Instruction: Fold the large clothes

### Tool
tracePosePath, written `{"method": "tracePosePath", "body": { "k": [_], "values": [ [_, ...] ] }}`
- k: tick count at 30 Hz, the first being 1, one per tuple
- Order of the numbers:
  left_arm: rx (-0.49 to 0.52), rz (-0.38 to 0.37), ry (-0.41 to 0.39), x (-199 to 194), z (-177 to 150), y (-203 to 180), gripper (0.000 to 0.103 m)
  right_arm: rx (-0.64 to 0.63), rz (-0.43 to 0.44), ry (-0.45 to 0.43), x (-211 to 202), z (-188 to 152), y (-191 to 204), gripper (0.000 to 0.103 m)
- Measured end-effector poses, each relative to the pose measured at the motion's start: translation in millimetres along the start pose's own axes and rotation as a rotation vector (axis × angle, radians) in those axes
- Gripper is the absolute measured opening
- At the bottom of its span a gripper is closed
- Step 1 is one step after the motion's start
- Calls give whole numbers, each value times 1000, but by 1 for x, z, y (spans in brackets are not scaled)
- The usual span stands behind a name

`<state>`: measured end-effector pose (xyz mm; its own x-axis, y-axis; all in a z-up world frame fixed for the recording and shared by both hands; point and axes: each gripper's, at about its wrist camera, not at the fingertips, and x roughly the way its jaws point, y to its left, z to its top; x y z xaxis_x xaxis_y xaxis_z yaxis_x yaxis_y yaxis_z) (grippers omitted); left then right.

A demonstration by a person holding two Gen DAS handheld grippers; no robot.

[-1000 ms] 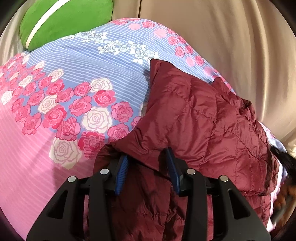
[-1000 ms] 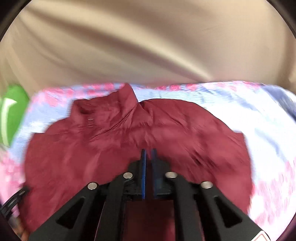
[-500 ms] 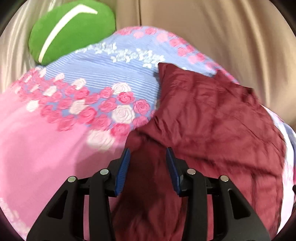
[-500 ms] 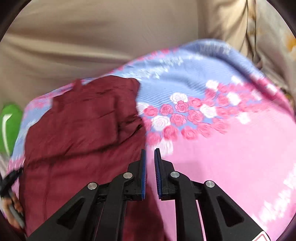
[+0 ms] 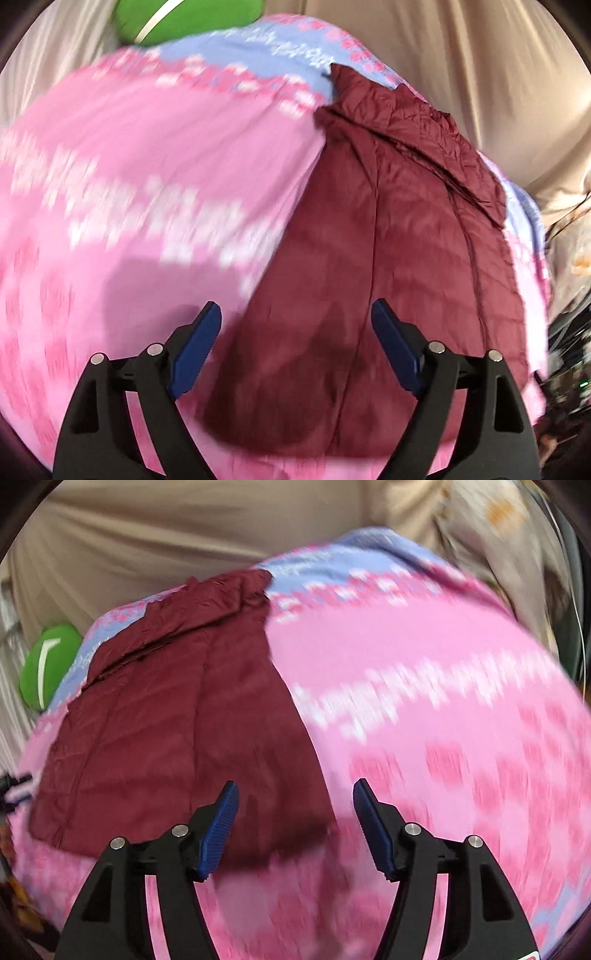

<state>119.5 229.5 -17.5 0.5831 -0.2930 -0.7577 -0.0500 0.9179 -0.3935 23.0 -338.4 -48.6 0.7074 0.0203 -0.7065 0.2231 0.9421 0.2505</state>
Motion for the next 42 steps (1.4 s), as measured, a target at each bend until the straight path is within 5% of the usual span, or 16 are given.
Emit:
{"method": "tracePosePath", "body": {
  "k": [4,10,11,13,15,16,17,18,20,30,42],
  "values": [
    [-103,-133,27,-5,-22,16,82,127,128,30,-1,-22,-16,63],
    [-142,-191,14,-4,-25,15,81,213,240,31,13,-24,-8,65],
    [-148,-201,14,-4,-24,15,78,237,265,29,17,-22,-7,65],
    [-130,-201,28,-1,-23,12,50,261,268,20,22,-19,-3,65],
    [-105,-162,36,3,-20,10,34,265,263,16,26,-16,1,64],
    [-92,-157,41,3,-21,8,20,271,260,15,28,-14,2,61],
    [-79,-162,47,3,-21,5,13,276,264,16,30,-12,5,46],
    [-71,-161,44,2,-20,3,10,275,266,14,32,-11,8,27],
    [-45,-165,16,-8,-20,-2,5,274,267,-5,30,-8,12,7],
    [26,-295,-178,-98,-17,-24,1,220,355,-305,-56,-8,18,2],
    [17,-457,-541,-246,-29,-24,1,45,550,-741,-206,-18,24,2]
  ]
}}
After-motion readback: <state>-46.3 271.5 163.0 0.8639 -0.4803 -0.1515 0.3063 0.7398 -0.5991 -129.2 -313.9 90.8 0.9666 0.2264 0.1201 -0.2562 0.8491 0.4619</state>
